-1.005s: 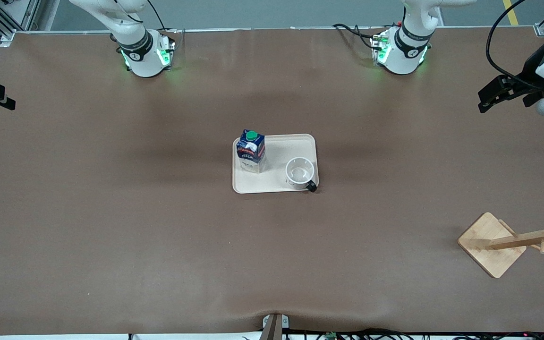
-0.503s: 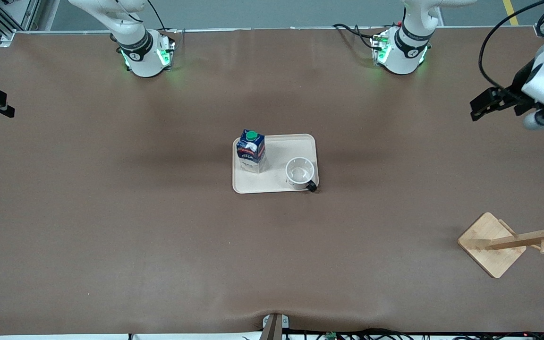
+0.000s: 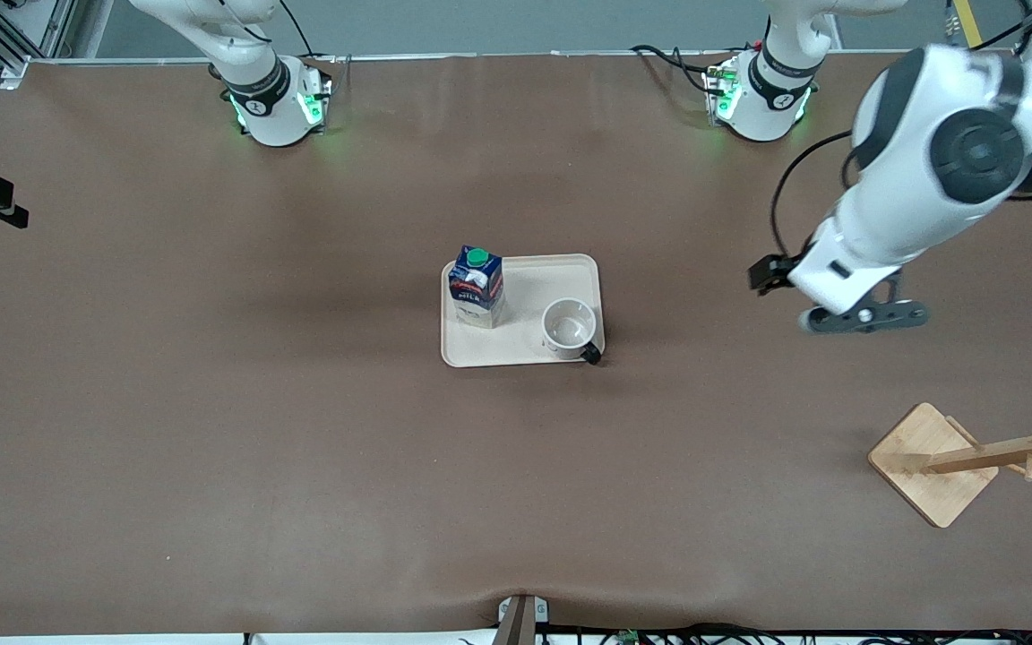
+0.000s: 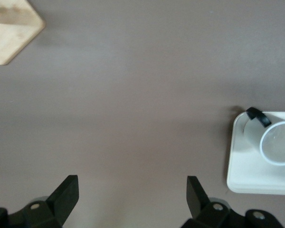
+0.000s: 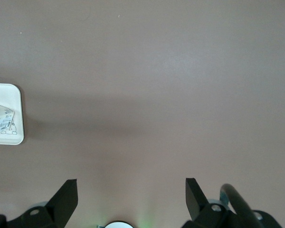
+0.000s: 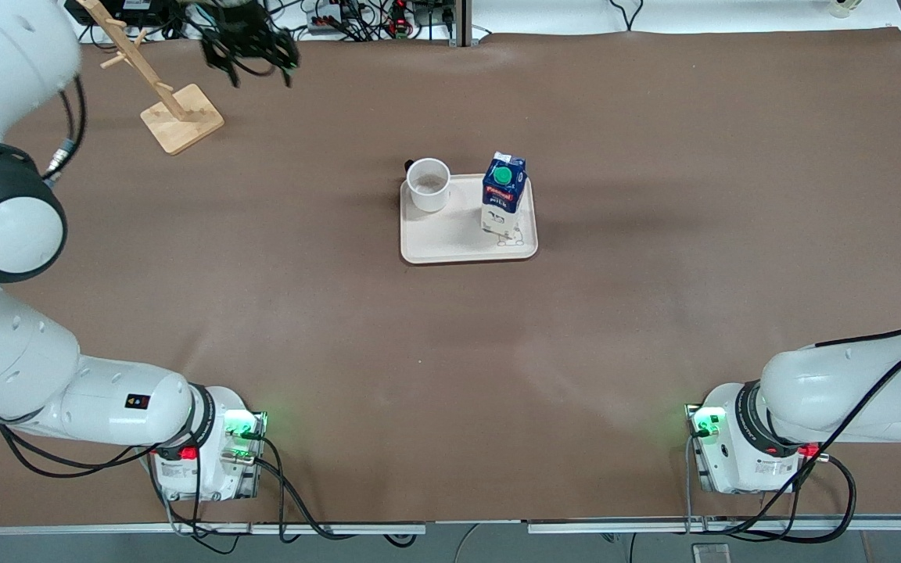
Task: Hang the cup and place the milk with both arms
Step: 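Lower the left gripper into the white mug's rim, then grasp the mug rim with the left gripper and lift it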
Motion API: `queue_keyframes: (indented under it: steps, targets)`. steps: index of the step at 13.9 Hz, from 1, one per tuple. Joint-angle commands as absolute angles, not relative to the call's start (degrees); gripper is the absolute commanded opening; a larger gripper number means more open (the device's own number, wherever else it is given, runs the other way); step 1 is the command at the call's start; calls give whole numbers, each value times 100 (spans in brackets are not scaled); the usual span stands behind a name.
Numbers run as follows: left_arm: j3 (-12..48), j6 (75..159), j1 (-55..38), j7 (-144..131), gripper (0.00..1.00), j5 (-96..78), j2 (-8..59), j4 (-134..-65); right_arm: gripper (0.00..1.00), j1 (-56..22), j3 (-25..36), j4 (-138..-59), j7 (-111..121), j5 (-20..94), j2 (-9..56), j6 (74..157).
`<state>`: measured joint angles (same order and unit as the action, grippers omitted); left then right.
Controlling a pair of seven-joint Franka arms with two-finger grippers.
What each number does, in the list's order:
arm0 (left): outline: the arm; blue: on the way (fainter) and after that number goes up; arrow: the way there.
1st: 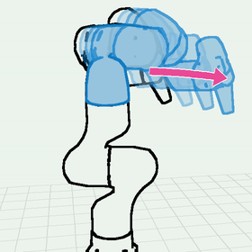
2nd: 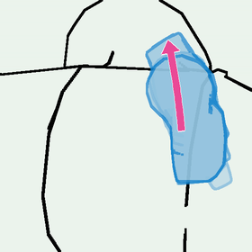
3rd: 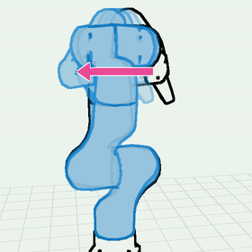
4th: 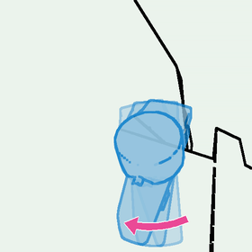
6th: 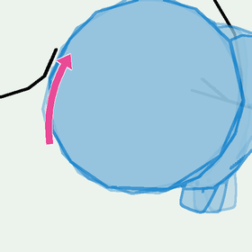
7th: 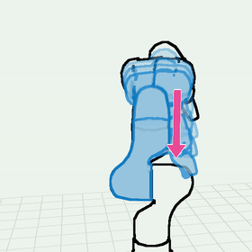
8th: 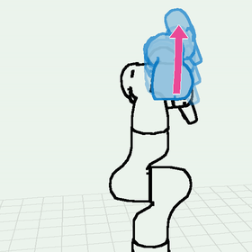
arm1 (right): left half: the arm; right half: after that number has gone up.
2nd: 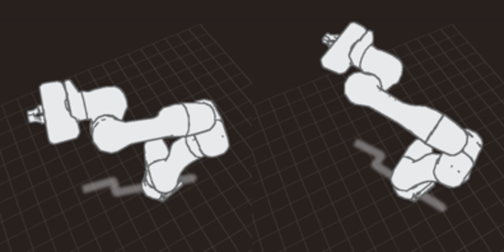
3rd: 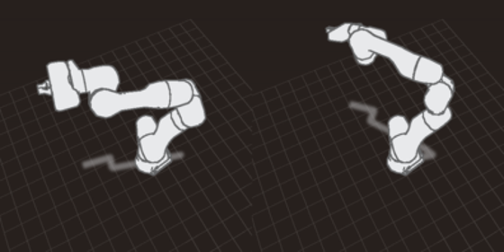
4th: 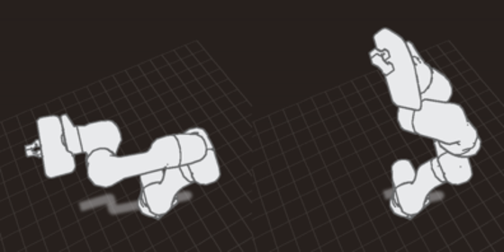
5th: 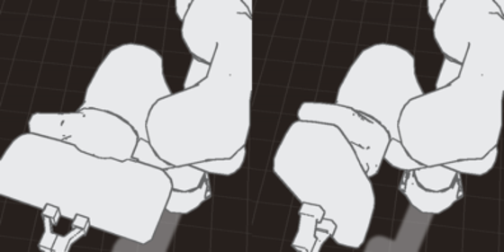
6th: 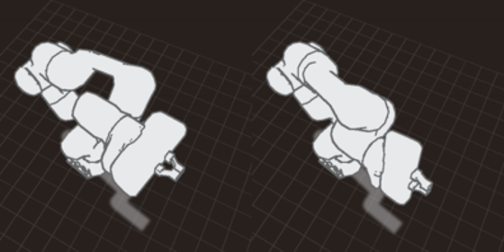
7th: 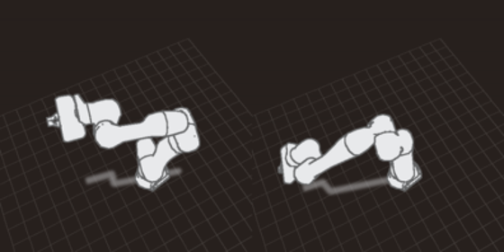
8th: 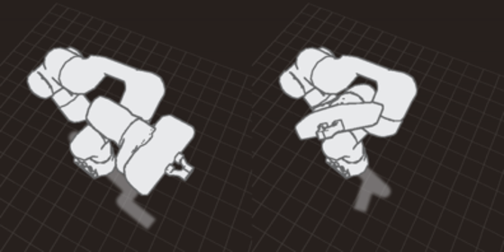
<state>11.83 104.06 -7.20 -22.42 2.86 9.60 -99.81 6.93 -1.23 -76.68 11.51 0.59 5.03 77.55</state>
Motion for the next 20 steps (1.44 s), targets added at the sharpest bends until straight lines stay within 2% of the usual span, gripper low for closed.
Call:
queue_keyframes:
  steps: [1,9,10,17,19,20]
  targets:
    - [1239,11317,-948,-2897,100,378,1062,-10616,100,729,-132,-7567,1160,0,562,7734]
    - [1239,12717,-2302,-6018,100,597,2319,-10608,100,721,-132,-7594,1169,18,615,7796]
    - [1239,12857,-2398,-6316,97,641,2407,-10600,100,712,-132,-7594,1169,18,624,7857]
    - [1230,13490,-2882,-7662,70,914,3066,-10529,100,764,-123,-7629,1160,18,729,8059]
    - [1230,13553,-2953,-7961,49,958,3268,-10390,100,896,-123,-7620,1151,61,922,8252]
    - [1230,13553,-2971,-8032,35,958,3339,-10319,100,905,-114,-7620,1160,149,923,8253]
